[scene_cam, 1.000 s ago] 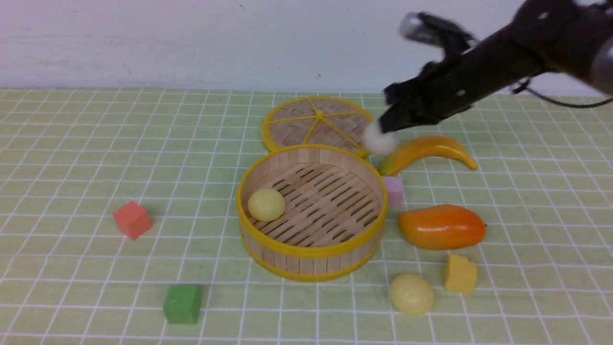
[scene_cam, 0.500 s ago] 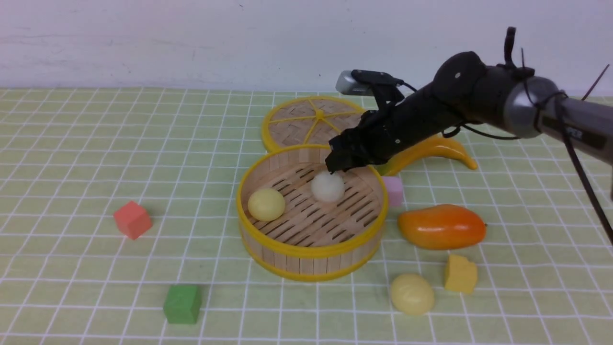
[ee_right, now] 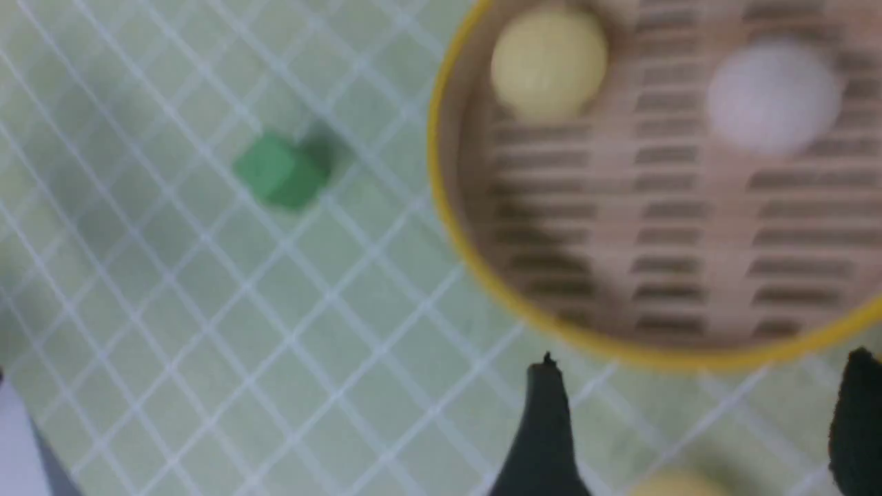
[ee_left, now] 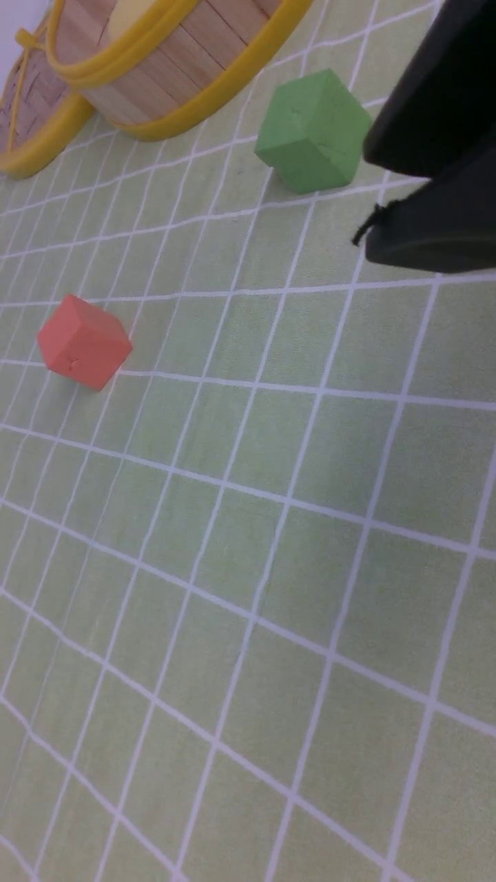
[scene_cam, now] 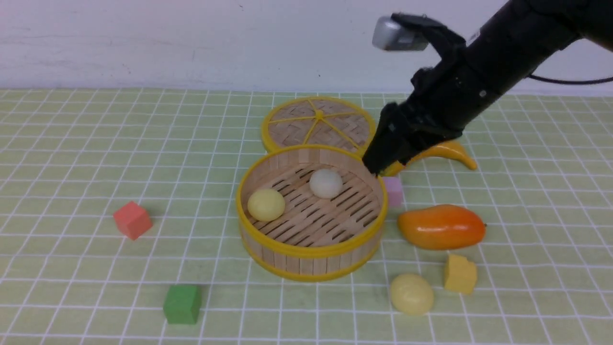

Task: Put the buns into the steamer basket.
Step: Use the right arm to grab a steamed stuffed bun

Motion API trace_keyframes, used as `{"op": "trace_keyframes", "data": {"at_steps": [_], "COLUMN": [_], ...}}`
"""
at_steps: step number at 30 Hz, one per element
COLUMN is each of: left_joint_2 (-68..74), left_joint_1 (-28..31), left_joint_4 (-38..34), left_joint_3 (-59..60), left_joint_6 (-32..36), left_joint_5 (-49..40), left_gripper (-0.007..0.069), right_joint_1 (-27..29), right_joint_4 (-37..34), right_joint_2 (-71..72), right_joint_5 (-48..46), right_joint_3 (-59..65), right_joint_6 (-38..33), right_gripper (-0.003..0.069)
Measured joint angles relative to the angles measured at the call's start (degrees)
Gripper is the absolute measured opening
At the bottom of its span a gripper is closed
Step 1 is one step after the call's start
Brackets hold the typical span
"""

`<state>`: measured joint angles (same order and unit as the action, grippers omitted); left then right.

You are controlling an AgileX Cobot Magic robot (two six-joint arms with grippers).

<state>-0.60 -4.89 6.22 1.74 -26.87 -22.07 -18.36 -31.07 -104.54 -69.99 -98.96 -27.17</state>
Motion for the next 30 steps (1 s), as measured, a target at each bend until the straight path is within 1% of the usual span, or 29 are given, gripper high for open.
{"op": "trace_keyframes", "data": {"at_steps": [2, 3, 4, 5, 7, 8, 9, 10, 12, 13, 14, 16, 18, 19, 22, 28, 30], "left_joint_2": [0.0, 0.0, 0.0, 0.0, 0.0, 0.0, 0.0, 0.0, 0.0, 0.0, 0.0, 0.0, 0.0, 0.0, 0.0, 0.0, 0.0], "left_joint_1": [0.0, 0.0, 0.0, 0.0, 0.0, 0.0, 0.0, 0.0, 0.0, 0.0, 0.0, 0.0, 0.0, 0.0, 0.0, 0.0, 0.0], "left_joint_4": [0.0, 0.0, 0.0, 0.0, 0.0, 0.0, 0.0, 0.0, 0.0, 0.0, 0.0, 0.0, 0.0, 0.0, 0.0, 0.0, 0.0], "left_joint_3": [0.0, 0.0, 0.0, 0.0, 0.0, 0.0, 0.0, 0.0, 0.0, 0.0, 0.0, 0.0, 0.0, 0.0, 0.0, 0.0, 0.0], "left_joint_6": [0.0, 0.0, 0.0, 0.0, 0.0, 0.0, 0.0, 0.0, 0.0, 0.0, 0.0, 0.0, 0.0, 0.0, 0.0, 0.0, 0.0], "left_joint_5": [0.0, 0.0, 0.0, 0.0, 0.0, 0.0, 0.0, 0.0, 0.0, 0.0, 0.0, 0.0, 0.0, 0.0, 0.0, 0.0, 0.0], "left_gripper": [0.0123, 0.0123, 0.0123, 0.0123, 0.0123, 0.0123, 0.0123, 0.0123, 0.0123, 0.0123, 0.0123, 0.0123, 0.0123, 0.0124, 0.0127, 0.0129, 0.0129], "right_joint_1": [-2.8, -3.3, -4.8, -6.4, -7.5, -8.8, -8.8, -9.1, -9.1, -9.0, -9.0, -9.0, -9.0, -9.0, -9.0, -9.0, -9.0], "right_joint_4": [4.7, 5.0, 6.8, 8.4, 9.4, 11.3, 11.5, 13.4, 15.7, 17.9, 18.5, 21.6, 22.9, 23.8, 24.4, 24.4, 24.4], "right_joint_2": [2.4, 2.7, 3.8, 5.0, 5.6, 6.2, 6.2, 6.2, 6.1, 6.1, 6.1, 6.0, 5.9, 5.5, 3.4, 0.8, 0.8], "right_joint_5": [0.4, 0.7, 2.3, 5.4, 8.0, 13.2, 13.2, 17.3, 20.3, 22.2, 22.7, 24.6, 25.4, 26.3, 28.2, 30.2, 30.6], "right_joint_3": [8.4, 9.1, 13.6, 17.8, 20.4, 24.1, 24.4, 27.0, 28.6, 30.0, 30.2, 31.6, 32.3, 32.8, 33.8, 33.8, 33.8], "right_joint_6": [3.2, 3.4, 4.5, 5.7, 6.6, 8.4, 8.6, 10.2, 12.0, 13.6, 14.1, 16.3, 17.4, 17.7, 18.2, 18.5, 18.5], "right_gripper": [0.0489, 0.0485, 0.0473, 0.046, 0.0449, 0.0424, 0.0421, 0.0396, 0.0375, 0.035, 0.0347, 0.0311, 0.0288, 0.0264, 0.0221, 0.018, 0.0138]}}
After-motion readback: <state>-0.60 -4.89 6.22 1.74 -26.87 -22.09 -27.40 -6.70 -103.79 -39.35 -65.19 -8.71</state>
